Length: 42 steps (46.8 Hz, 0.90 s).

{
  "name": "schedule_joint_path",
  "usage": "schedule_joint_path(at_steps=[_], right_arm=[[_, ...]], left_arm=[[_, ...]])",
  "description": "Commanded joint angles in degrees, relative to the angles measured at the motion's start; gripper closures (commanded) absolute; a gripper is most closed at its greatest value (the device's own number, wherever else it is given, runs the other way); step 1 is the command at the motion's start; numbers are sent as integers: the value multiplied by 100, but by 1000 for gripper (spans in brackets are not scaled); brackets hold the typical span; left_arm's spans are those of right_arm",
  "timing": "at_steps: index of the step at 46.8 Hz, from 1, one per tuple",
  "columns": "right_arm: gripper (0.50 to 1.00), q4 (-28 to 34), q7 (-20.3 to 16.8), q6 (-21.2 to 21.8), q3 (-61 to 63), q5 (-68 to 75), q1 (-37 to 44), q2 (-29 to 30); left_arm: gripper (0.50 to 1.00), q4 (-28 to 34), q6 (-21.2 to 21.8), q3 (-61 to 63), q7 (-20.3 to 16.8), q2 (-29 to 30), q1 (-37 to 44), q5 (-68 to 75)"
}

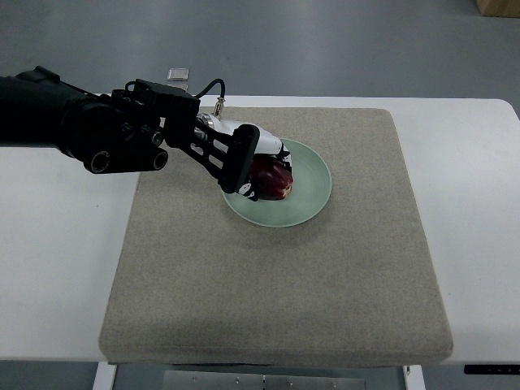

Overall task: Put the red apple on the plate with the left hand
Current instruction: 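Lift the apple with the left hand and carry it onto the plate, then open the left hand fingers to release the apple on the plate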

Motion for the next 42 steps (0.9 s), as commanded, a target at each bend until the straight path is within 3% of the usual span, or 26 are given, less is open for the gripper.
schedule_joint_path(at_steps=[1,8,13,19,31,34,42], right_arm=[[570,0,0,0,0,0,1,0],[570,0,0,0,0,0,1,0],[570,0,0,0,0,0,1,0],[570,0,0,0,0,0,1,0],[570,0,0,0,0,0,1,0],[570,0,0,0,0,0,1,0],[570,0,0,0,0,0,1,0]], left_arm=[[879,24,10,2,0,1,41,1],[759,16,19,-7,0,1,59,-8],[727,24,19,-16,0,1,59,-17],[654,24,19,-25,0,1,59,-26],[611,24,28,-34,0,9,59,-114],[577,16,28,-42,0,9,59,-122],[542,7,36,-148,-9,36,41,-122]])
